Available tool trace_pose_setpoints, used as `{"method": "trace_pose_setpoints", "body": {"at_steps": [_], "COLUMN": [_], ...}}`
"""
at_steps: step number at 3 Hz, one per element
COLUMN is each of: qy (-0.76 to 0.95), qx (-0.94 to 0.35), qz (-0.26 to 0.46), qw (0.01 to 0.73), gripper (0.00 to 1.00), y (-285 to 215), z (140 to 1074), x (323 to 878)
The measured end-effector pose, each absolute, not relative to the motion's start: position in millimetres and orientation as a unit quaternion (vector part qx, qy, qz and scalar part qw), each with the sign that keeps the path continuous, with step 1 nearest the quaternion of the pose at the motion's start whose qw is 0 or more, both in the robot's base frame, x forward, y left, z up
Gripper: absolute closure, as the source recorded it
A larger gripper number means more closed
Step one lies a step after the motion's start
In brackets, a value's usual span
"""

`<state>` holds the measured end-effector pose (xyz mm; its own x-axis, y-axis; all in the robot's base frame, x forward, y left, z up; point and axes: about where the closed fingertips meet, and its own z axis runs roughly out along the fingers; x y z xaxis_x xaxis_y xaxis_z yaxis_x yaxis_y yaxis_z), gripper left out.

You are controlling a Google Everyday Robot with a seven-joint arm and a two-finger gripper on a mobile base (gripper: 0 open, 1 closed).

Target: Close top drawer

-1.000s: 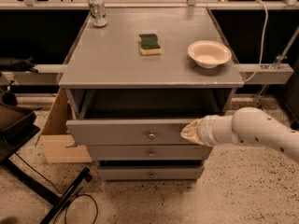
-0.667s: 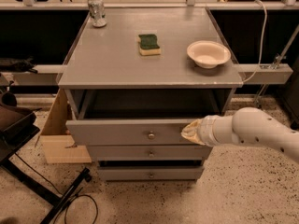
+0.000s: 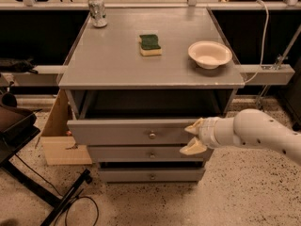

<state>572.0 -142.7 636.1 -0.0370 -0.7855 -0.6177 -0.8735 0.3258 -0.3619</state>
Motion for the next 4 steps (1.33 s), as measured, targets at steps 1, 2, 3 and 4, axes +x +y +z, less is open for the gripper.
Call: {"method": "trace_pose_setpoints", "body": {"at_steps": [1, 2, 3, 4], "qy": [0.718, 0.718, 0.718, 0.727], "qx": [-0.578, -0.578, -0.578, -0.583], "qz": [0.057, 0.057, 0.057, 0.048], "qw": [0.384, 0.384, 0.384, 0.359], "gripper": [0.0, 0.0, 0.19, 0.42], "y": [-142.6, -142.5, -142.5, -140.3], "z": [636.0, 636.0, 636.0, 651.6], "x": [572.0, 572.0, 572.0, 561.7]}}
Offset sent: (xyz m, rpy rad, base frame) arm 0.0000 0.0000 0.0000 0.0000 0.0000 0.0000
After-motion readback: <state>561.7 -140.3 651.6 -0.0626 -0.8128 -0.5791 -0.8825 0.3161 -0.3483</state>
